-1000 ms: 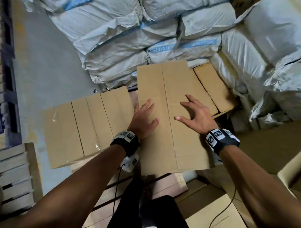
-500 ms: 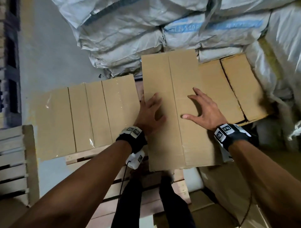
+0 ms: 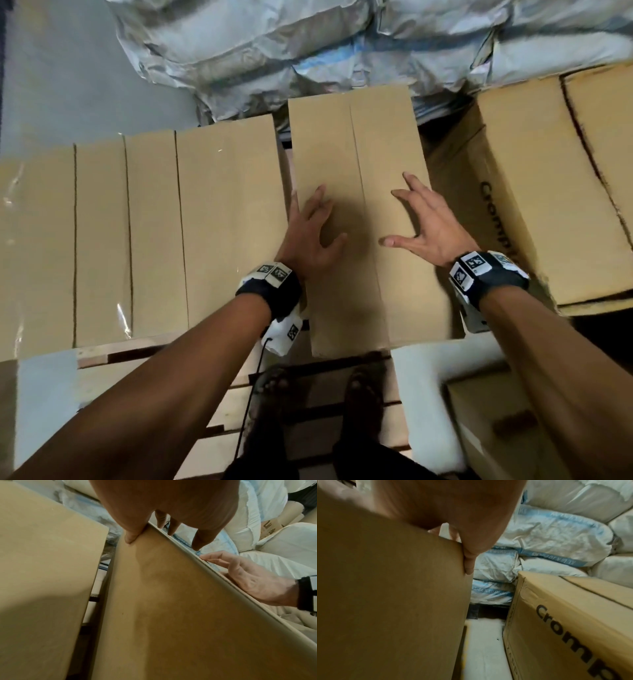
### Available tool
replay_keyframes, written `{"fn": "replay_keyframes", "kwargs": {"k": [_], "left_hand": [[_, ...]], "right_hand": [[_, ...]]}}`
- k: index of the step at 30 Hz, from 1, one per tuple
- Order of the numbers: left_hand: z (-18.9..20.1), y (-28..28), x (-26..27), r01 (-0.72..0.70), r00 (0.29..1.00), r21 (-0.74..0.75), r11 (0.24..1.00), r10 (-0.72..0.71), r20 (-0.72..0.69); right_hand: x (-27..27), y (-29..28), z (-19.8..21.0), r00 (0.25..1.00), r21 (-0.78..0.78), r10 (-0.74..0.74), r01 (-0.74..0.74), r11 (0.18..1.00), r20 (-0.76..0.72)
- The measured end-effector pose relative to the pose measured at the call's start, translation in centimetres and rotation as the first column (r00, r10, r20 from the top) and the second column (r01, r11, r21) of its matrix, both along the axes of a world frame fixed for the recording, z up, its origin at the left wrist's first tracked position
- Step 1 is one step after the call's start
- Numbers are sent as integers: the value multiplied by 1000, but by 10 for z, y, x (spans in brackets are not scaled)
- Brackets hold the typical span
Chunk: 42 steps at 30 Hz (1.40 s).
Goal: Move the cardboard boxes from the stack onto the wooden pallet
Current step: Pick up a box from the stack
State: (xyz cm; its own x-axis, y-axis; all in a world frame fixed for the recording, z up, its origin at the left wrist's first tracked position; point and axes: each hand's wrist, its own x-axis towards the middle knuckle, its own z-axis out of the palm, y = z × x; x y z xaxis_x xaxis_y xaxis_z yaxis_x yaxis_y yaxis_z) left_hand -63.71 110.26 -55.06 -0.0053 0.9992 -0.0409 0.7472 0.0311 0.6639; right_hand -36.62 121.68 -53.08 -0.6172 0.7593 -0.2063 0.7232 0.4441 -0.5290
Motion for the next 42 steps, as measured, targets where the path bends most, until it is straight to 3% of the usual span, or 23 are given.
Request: {"fn": "replay_keyframes", "kwargs": {"k": [5,14,17,19,23,29,36,42], "left_hand": [[-54,18,-16,-14,1000,48,999,15,-21],[-102,21,-31,-88,996,-19,996,88,29],[-102,10,-24,-10,1000,9,1000,10,-1],[-95,-5,-20,-58,998,-11,998,58,-19],[-81,-59,-17,-109,980,-241,964,64,-189],[-83,-146,-20,31,938,-468,883,-187,-292],[-91,-151,-19,-15,918,-437,899,-161,-363],[-92,-150,-19,-14,922,-432,902,-155,-354]], "right_hand": [[-18,15,-65,999,-16,-13,13,1000,-30],[-55,34,-133,999,36,-40,41,999,-36],[-66,36,-134,997,29,-49,47,998,52],[-66,31,-131,993,21,-31,29,999,114],[-53,-16,-120,984,-44,-115,122,992,133],[-22,-119,-104,912,-103,-353,379,920,208],[-19,-146,-105,881,-165,-437,465,870,182],[-21,-146,-106,884,-121,-394,433,893,251]]}}
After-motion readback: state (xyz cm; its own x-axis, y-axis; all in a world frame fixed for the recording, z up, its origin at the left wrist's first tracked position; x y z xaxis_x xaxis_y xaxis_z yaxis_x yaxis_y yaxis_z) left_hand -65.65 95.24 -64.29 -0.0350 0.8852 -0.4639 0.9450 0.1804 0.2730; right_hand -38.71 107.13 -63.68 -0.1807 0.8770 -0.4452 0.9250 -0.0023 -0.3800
